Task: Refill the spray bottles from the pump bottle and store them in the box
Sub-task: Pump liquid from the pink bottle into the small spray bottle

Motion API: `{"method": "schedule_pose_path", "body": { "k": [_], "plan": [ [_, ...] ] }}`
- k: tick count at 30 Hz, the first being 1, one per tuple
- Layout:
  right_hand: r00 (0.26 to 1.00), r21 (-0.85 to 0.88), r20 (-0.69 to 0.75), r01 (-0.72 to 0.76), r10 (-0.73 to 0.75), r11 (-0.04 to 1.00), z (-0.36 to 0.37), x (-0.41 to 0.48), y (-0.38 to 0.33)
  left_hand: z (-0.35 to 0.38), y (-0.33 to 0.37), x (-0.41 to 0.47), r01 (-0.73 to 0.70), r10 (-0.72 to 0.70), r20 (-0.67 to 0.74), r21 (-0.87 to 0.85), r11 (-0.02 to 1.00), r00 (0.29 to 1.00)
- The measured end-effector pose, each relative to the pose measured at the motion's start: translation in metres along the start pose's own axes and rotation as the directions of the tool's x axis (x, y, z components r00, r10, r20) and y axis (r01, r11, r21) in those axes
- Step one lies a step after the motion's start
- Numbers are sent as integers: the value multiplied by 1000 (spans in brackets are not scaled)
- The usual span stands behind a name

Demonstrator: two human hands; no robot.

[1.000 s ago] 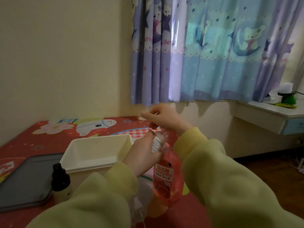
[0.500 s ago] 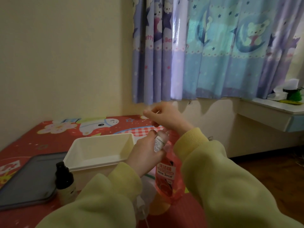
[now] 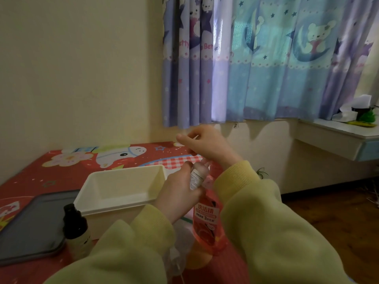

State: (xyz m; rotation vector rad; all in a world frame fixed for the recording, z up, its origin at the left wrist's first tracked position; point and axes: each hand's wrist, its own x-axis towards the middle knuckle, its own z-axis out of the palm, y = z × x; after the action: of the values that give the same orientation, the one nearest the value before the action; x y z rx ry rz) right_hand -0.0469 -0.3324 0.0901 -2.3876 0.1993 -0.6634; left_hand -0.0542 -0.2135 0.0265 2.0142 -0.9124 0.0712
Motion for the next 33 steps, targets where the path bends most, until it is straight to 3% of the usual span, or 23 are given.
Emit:
{"method": "schedule_pose_path", "body": {
  "k": [5,9,12,20,28,33],
  "plan": [
    [1000,-6,21,-8,8,1000,0,-4,-3,-2,1,-1,10,-9,17,-12,1000,1000],
    [985,-27,170,8,-3,1000,-5,-4,-13,-9,5,-3,3,-3,19,-7,1000,1000],
    [970,63,243,2,-18,998,-15,-5,-21,-12,8,-1,-17,17,-1,-1,1000,1000],
    [999,4,38,21,-21,1000,-3,-1,0,3,3,-3,33,-33,1,-52,998,999],
    [984,-127,177,27,-4,992,-9,-3,-13,-8,9,-2,10,-10,-3,-16,1000,1000],
    [989,-82,147,41,-28,996,-10,-4,-17,-7,6,1,4,-5,-26,-29,1000,1000]
  ]
}}
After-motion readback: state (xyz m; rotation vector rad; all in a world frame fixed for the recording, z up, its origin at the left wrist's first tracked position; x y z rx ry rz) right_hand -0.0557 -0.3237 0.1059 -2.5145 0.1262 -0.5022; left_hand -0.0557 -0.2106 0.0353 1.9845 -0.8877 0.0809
